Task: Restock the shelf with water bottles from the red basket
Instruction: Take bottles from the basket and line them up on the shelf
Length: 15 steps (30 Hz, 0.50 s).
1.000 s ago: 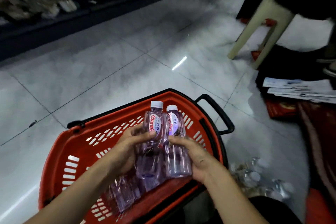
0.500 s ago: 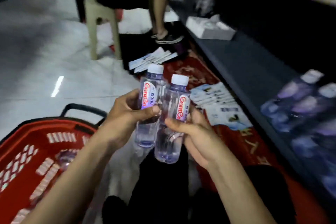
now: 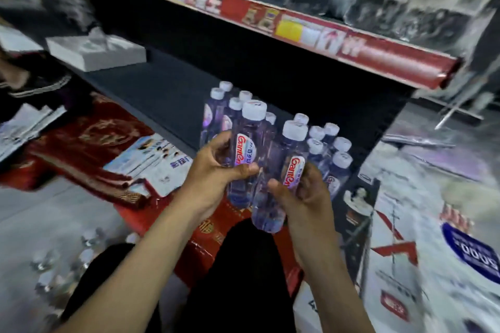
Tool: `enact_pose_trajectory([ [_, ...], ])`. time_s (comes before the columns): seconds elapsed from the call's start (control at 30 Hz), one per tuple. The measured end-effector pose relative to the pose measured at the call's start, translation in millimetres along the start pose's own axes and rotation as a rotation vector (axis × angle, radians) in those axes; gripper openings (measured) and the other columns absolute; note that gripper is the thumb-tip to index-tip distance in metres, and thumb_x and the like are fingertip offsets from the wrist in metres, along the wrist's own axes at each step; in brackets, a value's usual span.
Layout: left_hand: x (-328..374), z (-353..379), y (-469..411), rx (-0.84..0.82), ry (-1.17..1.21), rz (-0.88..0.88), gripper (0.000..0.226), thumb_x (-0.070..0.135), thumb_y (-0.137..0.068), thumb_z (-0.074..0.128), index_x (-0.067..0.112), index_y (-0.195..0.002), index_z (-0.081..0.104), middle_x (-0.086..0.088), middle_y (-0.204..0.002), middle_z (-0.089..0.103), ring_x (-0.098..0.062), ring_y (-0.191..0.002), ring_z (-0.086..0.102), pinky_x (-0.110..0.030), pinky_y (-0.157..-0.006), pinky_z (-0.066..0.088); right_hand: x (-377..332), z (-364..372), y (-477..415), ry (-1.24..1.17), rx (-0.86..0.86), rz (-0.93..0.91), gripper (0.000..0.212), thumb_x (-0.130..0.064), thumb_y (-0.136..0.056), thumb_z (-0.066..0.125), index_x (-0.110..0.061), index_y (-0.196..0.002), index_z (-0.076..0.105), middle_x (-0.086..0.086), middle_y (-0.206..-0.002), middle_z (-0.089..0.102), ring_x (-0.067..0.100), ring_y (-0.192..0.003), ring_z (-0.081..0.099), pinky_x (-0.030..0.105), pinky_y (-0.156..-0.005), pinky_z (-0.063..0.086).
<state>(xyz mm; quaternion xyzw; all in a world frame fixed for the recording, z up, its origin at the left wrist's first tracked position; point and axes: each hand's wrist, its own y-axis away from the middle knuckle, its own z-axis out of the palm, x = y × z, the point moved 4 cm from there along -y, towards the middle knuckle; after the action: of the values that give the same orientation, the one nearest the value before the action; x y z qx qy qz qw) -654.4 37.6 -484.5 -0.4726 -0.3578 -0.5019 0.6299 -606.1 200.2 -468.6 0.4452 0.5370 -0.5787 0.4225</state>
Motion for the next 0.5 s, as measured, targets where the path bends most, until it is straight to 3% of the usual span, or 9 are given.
enact_pose_trajectory([
  [0.13,-20,4,-21,0.034,-0.033,-0.07,0.077,0.005,-0.054,0.09,-0.003,-0.123,0.057,-0.016,-0.111,0.067,-0.023,-0.102,0.064,-0.041,-0.097,0.051,27,-2,-17,0.057,0.116,-0.007,0.051,-0.008,-0.087,0.069,-0.025,-0.131,0.05,-0.023,-0.12,0.063,-0.008,-0.109,0.059,0.02,-0.094,0.05],
  [0.23,-31,-7,-35,0.041,-0.053,-0.103,0.054,-0.008,-0.068,0.078,0.011,-0.117,0.064,-0.01,-0.111,0.071,-0.025,-0.107,0.067,-0.041,-0.094,0.052,38,14,-29,0.044,0.134,-0.005,0.054,-0.003,-0.088,0.066,-0.025,-0.134,0.046,-0.029,-0.113,0.064,-0.011,-0.104,0.06,0.01,-0.085,0.048],
  [0.33,-40,-17,-49,0.039,-0.076,-0.131,0.052,-0.014,-0.072,0.071,0.014,-0.114,0.064,-0.008,-0.11,0.073,-0.026,-0.11,0.067,-0.046,-0.096,0.053,50,27,-41,0.031,0.152,0.024,0.058,-0.004,-0.09,0.065,-0.034,-0.132,0.041,-0.041,-0.104,0.059,-0.02,-0.096,0.058,0.011,-0.085,0.051],
  [0.37,-44,-19,-54,0.045,-0.09,-0.138,0.052,-0.015,-0.072,0.071,0.013,-0.115,0.064,-0.006,-0.109,0.073,-0.024,-0.108,0.067,-0.045,-0.095,0.054,53,31,-45,0.034,0.15,0.033,0.057,-0.005,-0.09,0.065,-0.034,-0.132,0.04,-0.041,-0.105,0.058,-0.019,-0.097,0.058,0.021,-0.097,0.029],
  [0.4,-46,-21,-58,0.045,-0.105,-0.141,0.053,-0.014,-0.072,0.072,0.013,-0.117,0.063,-0.004,-0.109,0.073,-0.022,-0.108,0.068,-0.043,-0.094,0.054,59,32,-51,0.063,0.155,0.038,0.059,-0.007,-0.091,0.065,-0.032,-0.138,0.038,-0.038,-0.114,0.056,-0.017,-0.105,0.055,-0.008,-0.075,0.03],
  [0.43,-48,-21,-62,0.041,-0.125,-0.137,0.055,-0.014,-0.072,0.072,0.012,-0.12,0.062,-0.002,-0.111,0.073,-0.021,-0.109,0.067,-0.041,-0.093,0.055,61,34,-55,0.089,0.156,0.029,0.06,-0.01,-0.091,0.065,-0.029,-0.141,0.038,-0.032,-0.124,0.054,-0.016,-0.112,0.052,-0.002,-0.086,0.042],
  [0.5,-53,-20,-68,0.033,-0.155,-0.122,0.058,-0.013,-0.072,0.074,0.014,-0.122,0.062,0.0,-0.113,0.073,-0.018,-0.109,0.067,-0.037,-0.091,0.055,70,34,-63,0.109,0.177,0.025,0.056,-0.008,-0.091,0.065,-0.026,-0.139,0.04,-0.026,-0.126,0.053,-0.021,-0.111,0.05,-0.002,-0.087,0.041],
])
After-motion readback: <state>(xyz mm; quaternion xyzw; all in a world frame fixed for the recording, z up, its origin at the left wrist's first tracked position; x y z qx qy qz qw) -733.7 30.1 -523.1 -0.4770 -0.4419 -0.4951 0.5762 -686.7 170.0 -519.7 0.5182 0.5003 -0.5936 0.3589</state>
